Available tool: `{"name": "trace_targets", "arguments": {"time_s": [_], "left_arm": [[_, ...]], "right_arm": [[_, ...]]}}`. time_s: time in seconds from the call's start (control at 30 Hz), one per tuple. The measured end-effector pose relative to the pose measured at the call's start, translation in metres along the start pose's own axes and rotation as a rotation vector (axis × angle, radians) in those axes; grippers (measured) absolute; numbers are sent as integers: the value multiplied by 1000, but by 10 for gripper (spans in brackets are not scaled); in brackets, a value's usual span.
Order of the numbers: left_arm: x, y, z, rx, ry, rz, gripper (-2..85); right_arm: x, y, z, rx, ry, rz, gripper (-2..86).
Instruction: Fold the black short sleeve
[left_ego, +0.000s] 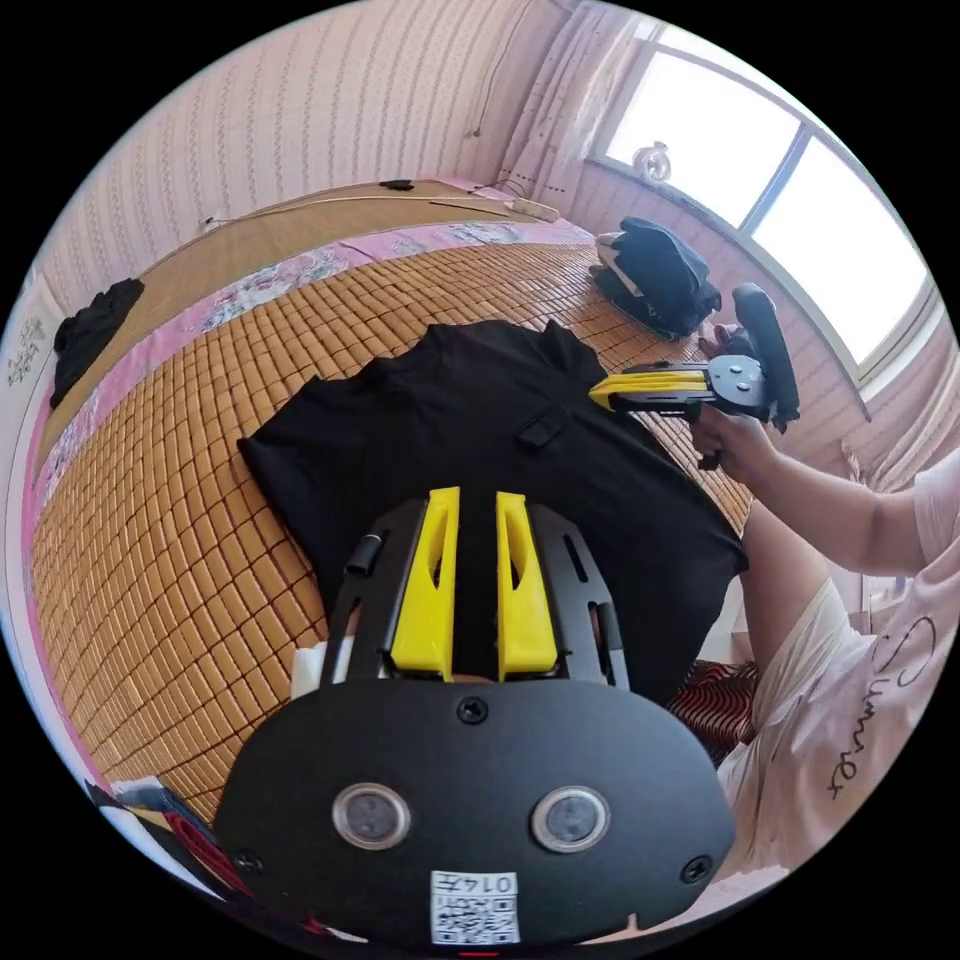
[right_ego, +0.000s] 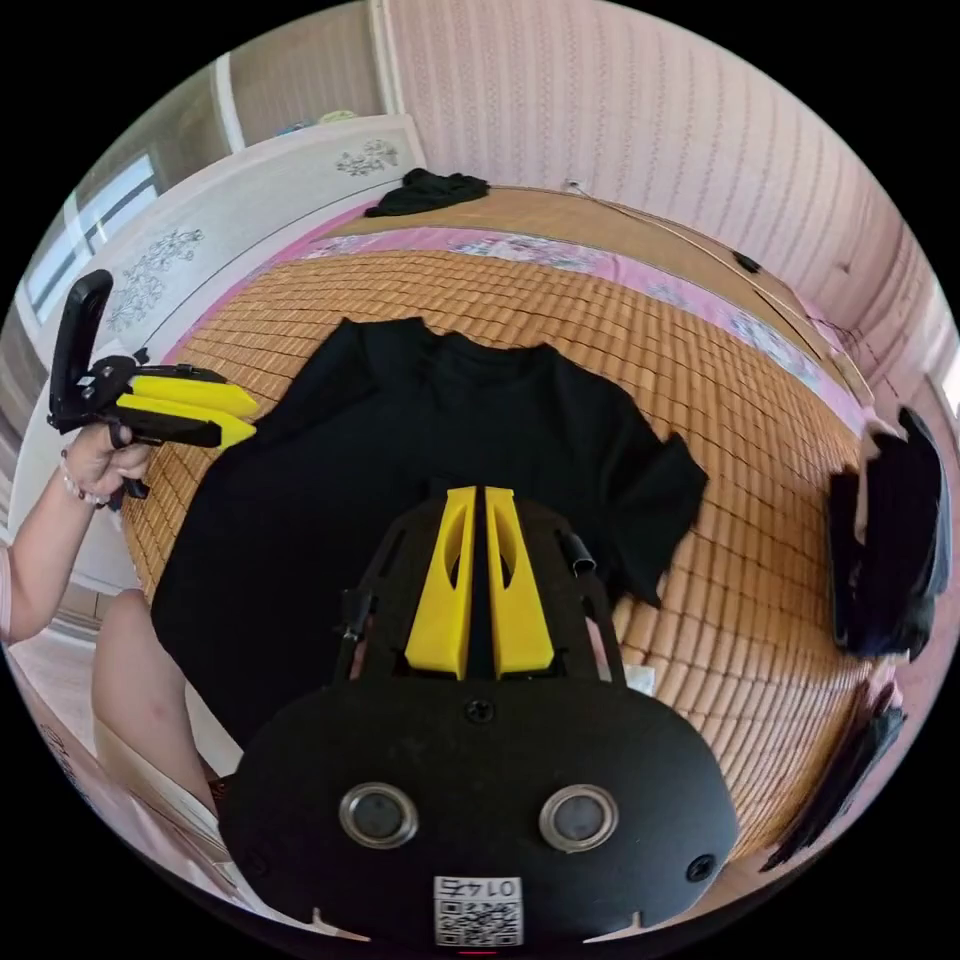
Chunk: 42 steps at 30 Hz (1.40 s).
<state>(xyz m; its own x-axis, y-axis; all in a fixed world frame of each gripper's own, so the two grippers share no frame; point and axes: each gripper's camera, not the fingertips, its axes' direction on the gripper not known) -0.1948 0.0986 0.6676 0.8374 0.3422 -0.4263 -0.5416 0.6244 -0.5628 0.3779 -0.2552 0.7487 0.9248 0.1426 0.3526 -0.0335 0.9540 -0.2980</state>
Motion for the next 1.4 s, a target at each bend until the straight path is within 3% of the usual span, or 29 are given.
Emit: {"name": "trace_targets", "arguments": {"time_s": [0.17, 0.33, 0.47, 0.63, 0.8, 0.97, 1.17, 1.4], "left_arm": [[43, -93, 54, -5, 92, 103, 59], [90, -179, 105, 0, 100, 159, 61], [120, -238, 161, -102, 38, 165, 73], [121, -263, 199, -166, -35, 70, 64], [111, -263, 193, -152, -64, 67, -1], [62, -219, 97, 95, 84, -17, -2], [13, -132, 67, -7, 25, -120, 49], [-41, -72, 34, 58, 61, -289, 58]], "right_arm": [[97, 64, -24, -19, -1, 263, 40], [131, 79, -25, 22, -24, 322, 57], [154, 88, -18, 28, -126, 384, 63], [166, 100, -22, 41, -108, 366, 51], [177, 110, -31, 36, -97, 335, 15], [173, 134, -66, 218, -119, 237, 0], [166, 156, -76, 165, -207, 196, 4], [165, 138, -78, 97, -189, 133, 23]]}}
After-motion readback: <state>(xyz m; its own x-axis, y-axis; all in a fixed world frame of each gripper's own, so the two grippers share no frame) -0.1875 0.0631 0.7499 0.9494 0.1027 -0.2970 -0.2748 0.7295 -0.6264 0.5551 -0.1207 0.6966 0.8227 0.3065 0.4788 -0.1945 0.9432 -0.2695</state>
